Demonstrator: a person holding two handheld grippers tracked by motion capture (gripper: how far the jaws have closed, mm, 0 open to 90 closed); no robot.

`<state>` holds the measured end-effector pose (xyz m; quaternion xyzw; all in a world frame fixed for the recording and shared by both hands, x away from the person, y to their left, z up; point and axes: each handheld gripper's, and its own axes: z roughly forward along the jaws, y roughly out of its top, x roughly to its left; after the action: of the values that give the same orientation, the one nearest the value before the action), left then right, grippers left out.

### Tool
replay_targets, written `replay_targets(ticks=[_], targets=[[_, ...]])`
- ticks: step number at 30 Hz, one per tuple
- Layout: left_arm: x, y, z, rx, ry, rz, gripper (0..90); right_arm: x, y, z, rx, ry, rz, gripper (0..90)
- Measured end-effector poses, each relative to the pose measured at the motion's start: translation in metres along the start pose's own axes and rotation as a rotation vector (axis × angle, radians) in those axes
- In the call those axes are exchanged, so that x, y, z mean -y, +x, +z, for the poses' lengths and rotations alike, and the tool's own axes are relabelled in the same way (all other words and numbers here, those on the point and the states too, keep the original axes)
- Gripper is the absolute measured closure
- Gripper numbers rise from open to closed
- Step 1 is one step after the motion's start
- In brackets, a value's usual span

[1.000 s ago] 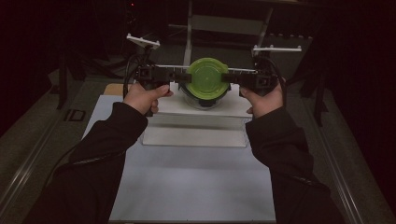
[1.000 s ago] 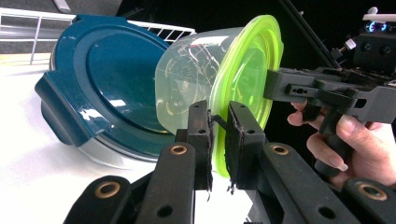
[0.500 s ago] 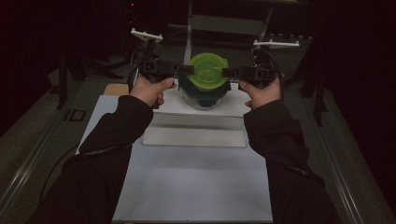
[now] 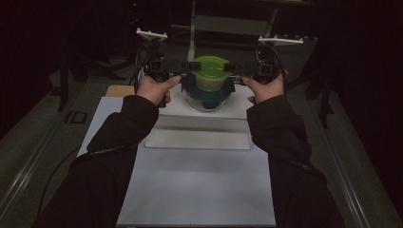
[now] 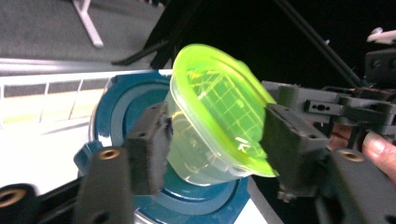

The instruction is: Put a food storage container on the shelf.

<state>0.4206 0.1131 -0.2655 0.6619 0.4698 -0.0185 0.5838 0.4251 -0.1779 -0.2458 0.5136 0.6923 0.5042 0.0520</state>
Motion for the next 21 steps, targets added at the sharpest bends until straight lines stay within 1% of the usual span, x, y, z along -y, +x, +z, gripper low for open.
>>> replay_targets(ticks=[2, 3, 4, 5, 6, 7, 8, 9, 10, 11, 12, 13, 14, 15, 16, 17, 18, 19, 20, 21], targets=[[0.002, 0.0, -0.004, 0.032, -0.008, -0.001, 33.0, 0.001, 0.001, -0.001, -0.011, -0.006, -0.012, 38.8], [0.004, 0.0, -0.006, 0.047, -0.014, 0.003, 32.5, 0.002, 0.002, -0.002, -0.015, -0.005, -0.024, 37.5], [0.006, -0.001, -0.007, 0.074, -0.015, 0.022, 31.7, 0.003, 0.003, -0.003, -0.023, -0.003, -0.032, 34.8], [0.009, -0.003, -0.007, 0.092, -0.013, 0.04, 27.6, 0.004, 0.004, -0.005, -0.038, -0.008, -0.039, 32.2], [0.011, -0.005, -0.008, 0.096, -0.015, 0.054, 24.3, 0.004, 0.005, -0.006, -0.044, -0.005, -0.052, 30.0], [0.014, -0.008, -0.009, 0.093, -0.018, 0.072, 22.2, 0.005, 0.006, -0.007, -0.057, -0.007, -0.064, 27.0], [0.016, -0.01, -0.01, 0.095, -0.023, 0.092, 18.0, 0.006, 0.006, -0.009, -0.07, -0.011, -0.067, 25.8], [0.018, -0.013, -0.011, 0.099, -0.025, 0.108, 13.1, 0.007, 0.007, -0.01, -0.07, -0.013, -0.072, 25.6], [0.02, -0.015, -0.012, 0.097, -0.024, 0.127, 10.3, 0.008, 0.008, -0.011, -0.075, -0.012, -0.084, 24.2], [0.02, -0.015, -0.012, 0.097, -0.024, 0.127, 5.5, 0.008, 0.008, -0.011, -0.075, -0.012, -0.084, 24.2], [0.026, -0.02, -0.016, 0.083, -0.037, 0.171, 5.5, 0.01, 0.009, -0.013, -0.084, -0.013, -0.094, 21.5], [0.029, -0.022, -0.017, 0.064, -0.048, 0.197, 0.0, 0.013, 0.01, -0.018, -0.081, -0.026, -0.107, 21.2], [0.033, -0.024, -0.019, 0.054, -0.052, 0.22, 0.0, 0.015, 0.011, -0.019, -0.082, -0.028, -0.116, 20.4], [0.033, -0.024, -0.019, 0.054, -0.052, 0.22, 0.0, 0.015, 0.011, -0.019, -0.082, -0.028, -0.116, 20.4], [0.038, -0.025, -0.022, 0.067, -0.047, 0.231, 0.0, 0.021, 0.012, -0.023, -0.075, -0.035, -0.139, 20.5], [0.038, -0.025, -0.022, 0.067, -0.047, 0.231, 0.0, 0.023, 0.012, -0.024, -0.077, -0.036, -0.143, 20.5], [0.046, -0.027, -0.026, 0.07, -0.056, 0.247, 0.0, 0.026, 0.013, -0.025, -0.081, -0.039, -0.147, 20.5], [0.046, -0.027, -0.026, 0.07, -0.056, 0.247, 0.0, 0.026, 0.013, -0.025, -0.081, -0.039, -0.147, 20.5], [0.053, -0.029, -0.028, 0.074, -0.054, 0.267, 0.0, 0.035, 0.013, -0.028, -0.091, -0.038, -0.157, 20.5], [0.053, -0.029, -0.028, 0.074, -0.054, 0.267, 0.0, 0.035, 0.013, -0.028, -0.091, -0.038, -0.157, 20.5]])
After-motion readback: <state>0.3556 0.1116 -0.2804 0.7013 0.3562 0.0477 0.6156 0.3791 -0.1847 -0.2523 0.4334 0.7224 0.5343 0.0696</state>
